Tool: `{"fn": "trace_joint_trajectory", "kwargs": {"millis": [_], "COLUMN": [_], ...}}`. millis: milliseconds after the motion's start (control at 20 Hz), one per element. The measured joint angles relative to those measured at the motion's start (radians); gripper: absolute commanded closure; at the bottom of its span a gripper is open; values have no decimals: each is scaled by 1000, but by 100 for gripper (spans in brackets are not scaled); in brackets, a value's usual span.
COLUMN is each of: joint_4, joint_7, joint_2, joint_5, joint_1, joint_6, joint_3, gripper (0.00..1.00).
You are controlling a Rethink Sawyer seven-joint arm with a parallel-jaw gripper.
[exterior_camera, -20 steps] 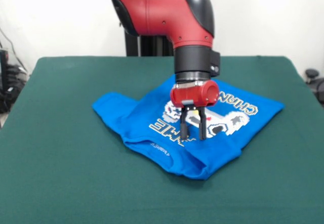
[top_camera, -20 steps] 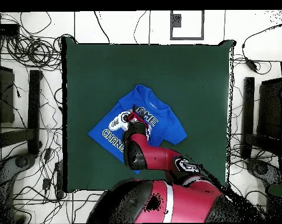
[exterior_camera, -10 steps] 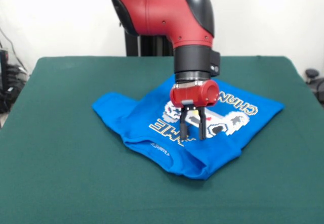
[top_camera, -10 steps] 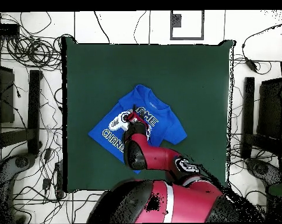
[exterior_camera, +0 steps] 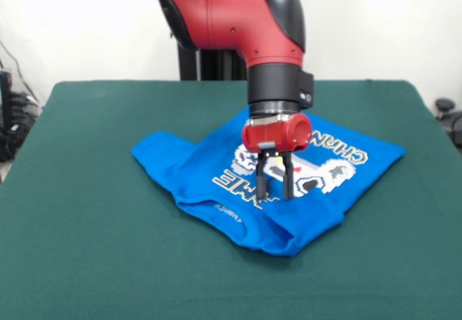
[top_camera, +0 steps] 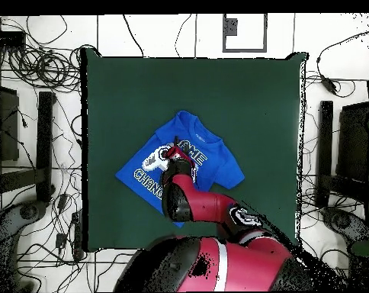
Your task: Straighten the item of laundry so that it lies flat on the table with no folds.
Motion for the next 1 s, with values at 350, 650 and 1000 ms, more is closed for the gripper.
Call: {"fn": "trace_joint_trajectory", "kwargs": {"millis": [350,650,1000], "joint_4": [-7,-12,-17], "joint_7": [0,0,0], "joint_2": [8,12,14], "joint_5": [45,81,93], "joint_1": [23,43,49], "joint_6": [0,0,0], "joint_3": [0,0,0], "gripper": [0,0,0]}}
